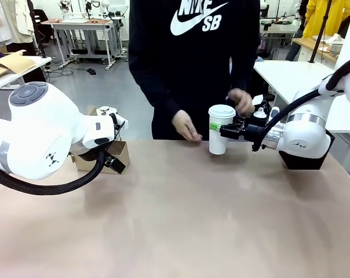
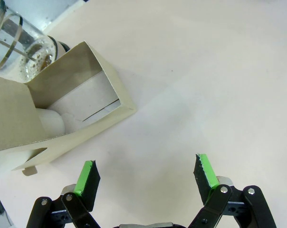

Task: Pour a drink into a cup and package it in a carrier.
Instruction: When a person places the Paper Cup Lid on the 600 ml Paper Cup , lift the 600 ml Paper Cup.

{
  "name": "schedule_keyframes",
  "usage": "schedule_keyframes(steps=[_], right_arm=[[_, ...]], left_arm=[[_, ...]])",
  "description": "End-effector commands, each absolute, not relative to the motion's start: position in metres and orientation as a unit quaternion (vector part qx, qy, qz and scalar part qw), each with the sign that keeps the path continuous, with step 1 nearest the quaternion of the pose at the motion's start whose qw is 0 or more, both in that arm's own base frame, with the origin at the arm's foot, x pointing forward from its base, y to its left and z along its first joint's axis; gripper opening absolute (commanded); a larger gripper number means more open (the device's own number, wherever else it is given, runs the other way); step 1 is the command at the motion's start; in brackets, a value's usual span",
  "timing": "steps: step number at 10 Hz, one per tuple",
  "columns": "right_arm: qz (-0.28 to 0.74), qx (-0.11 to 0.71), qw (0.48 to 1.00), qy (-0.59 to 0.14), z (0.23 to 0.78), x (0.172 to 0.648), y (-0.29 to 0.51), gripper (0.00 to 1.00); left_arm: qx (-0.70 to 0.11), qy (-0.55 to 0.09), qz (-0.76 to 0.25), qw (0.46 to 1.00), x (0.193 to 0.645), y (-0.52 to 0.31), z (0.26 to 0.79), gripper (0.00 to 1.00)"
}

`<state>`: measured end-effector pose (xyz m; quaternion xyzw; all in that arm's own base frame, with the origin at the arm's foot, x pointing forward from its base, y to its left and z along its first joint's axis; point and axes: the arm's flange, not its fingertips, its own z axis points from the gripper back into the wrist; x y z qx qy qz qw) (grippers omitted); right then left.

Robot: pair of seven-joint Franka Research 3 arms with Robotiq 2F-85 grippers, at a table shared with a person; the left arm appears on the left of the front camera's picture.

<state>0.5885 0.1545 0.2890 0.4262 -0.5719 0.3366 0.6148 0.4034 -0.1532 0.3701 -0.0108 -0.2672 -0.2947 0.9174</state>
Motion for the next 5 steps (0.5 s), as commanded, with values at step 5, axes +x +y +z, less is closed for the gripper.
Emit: schedule_keyframes(steps=[5], right_arm=[[0.335,0.428,0.612,-0.574,0.2946,0.5873,0.157,0.91]], left_arm=[[-0.012,-0.267,-0.294,0.918,0.4035,-0.1522,0.3704,1.0]])
